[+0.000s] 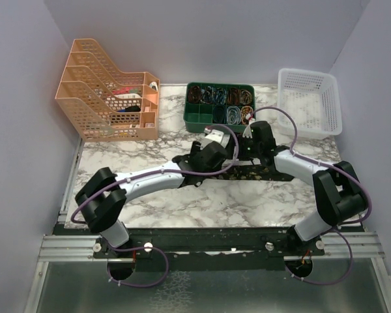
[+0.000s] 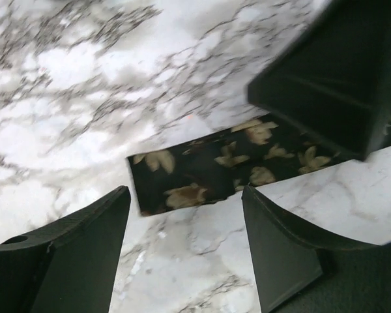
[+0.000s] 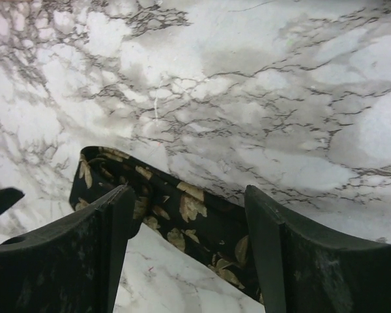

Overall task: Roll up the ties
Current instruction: Roll the tie at the center of the board.

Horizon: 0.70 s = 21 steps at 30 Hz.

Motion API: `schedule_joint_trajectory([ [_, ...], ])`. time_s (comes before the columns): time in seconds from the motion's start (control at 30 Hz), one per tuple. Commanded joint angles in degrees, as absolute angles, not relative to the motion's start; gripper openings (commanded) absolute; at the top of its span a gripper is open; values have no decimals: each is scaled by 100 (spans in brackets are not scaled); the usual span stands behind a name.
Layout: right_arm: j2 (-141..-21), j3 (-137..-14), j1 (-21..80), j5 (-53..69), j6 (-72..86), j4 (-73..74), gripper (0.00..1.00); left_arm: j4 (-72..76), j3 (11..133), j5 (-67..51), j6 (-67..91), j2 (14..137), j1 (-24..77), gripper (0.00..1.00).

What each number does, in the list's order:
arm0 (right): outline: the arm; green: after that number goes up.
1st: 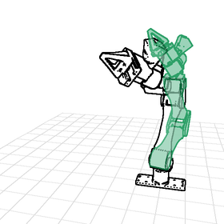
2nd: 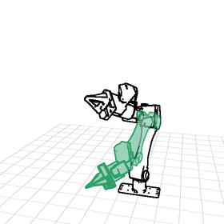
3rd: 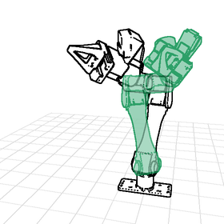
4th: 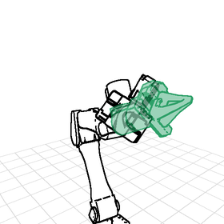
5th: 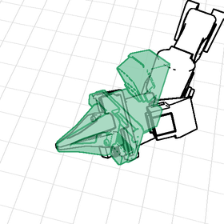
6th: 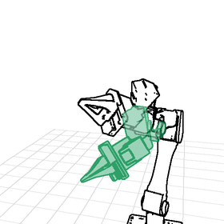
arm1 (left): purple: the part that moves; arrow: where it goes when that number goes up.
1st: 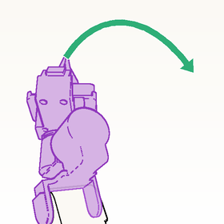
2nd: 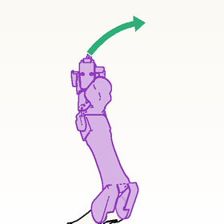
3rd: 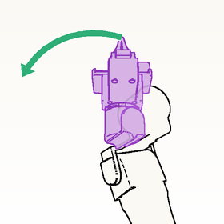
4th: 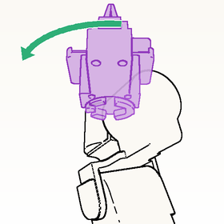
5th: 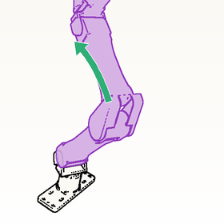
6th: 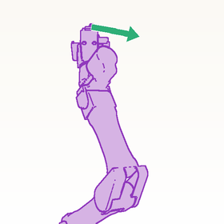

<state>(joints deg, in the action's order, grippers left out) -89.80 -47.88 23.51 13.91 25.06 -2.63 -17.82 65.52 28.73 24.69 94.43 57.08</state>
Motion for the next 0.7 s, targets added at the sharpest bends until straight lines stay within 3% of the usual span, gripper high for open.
schedule_joint_trajectory([
  [0.0,-8929,-4775,2320,2339,2966,-401,71,-1059,5575,2330,2760,8688,5158,72],
  [0.3,-9158,-4391,2459,3285,3942,-1164,66,407,3721,631,3261,7384,3684,79],
  [0.67,-9728,-4612,2607,3286,3970,-1085,57,650,3223,170,3410,7065,3106,80],
])
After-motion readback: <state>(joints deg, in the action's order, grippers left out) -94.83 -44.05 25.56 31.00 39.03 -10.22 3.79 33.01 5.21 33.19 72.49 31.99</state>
